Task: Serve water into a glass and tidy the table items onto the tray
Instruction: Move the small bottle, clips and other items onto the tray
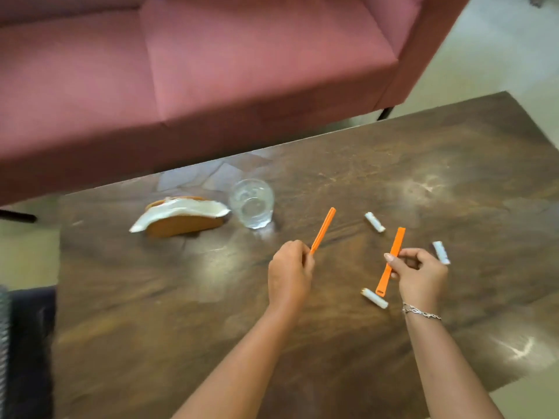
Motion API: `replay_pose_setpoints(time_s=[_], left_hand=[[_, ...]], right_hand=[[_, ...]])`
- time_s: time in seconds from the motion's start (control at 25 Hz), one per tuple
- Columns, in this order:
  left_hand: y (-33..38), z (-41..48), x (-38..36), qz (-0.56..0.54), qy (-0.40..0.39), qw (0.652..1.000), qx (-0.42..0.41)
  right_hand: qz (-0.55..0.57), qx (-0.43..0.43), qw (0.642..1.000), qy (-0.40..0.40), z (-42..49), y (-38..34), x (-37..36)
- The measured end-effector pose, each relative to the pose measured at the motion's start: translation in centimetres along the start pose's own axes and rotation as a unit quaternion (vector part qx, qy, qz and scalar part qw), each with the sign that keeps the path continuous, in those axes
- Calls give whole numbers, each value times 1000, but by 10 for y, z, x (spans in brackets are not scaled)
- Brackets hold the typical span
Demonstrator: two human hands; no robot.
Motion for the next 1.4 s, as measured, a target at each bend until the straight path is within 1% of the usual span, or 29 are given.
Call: replay_pose_setpoints(time_s=[0.08, 0.2, 0.4, 0.52, 0.64, 0.72, 0.8, 0.92, 1.08, 1.24, 1.4], left_hand=[[-41, -2, 48, -1, 44, 999, 22], [-108, -11, 117, -24, 103, 991, 84], [-205, -36, 206, -49, 187, 969, 150], [-259, -53, 255, -46, 245, 950, 188], [-303, -69, 296, -48, 305, 920, 242], [-336, -77, 319, -39, 327, 901, 284], [-365, -84, 334, -20, 326, 890, 318], [-404, -93, 349, 25, 298, 886, 355], [-445, -91, 351, 97, 210, 885, 404], [-467, -82, 349, 145, 135, 876, 439], [-478, -74, 349, 177, 102, 865, 459]], right_hand=[[10, 14, 999, -49, -24, -22, -39], [35, 24, 992, -122, -69, -51, -99], [84, 39, 965, -246, -155, -97, -193], [87, 51, 944, -314, -213, -123, -249], [78, 76, 923, -369, -265, -144, -291], [77, 82, 910, -399, -299, -154, -316], [74, 88, 898, -425, -327, -161, -333], [58, 93, 884, -455, -367, -166, -351], [52, 74, 868, -489, -407, -171, -370], [32, 66, 864, -498, -428, -171, -383], [-12, 70, 866, -496, -442, -172, -391]])
Point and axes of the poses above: each hand's wrist, its own z-axis towards the middle knuckle, its own x-axis out of the back of the hand, y = z × x, the point moved 1 cm from there along z, towards the middle knuckle, and after that the axes turned 13 degrees about x, right-handed, at the moved point
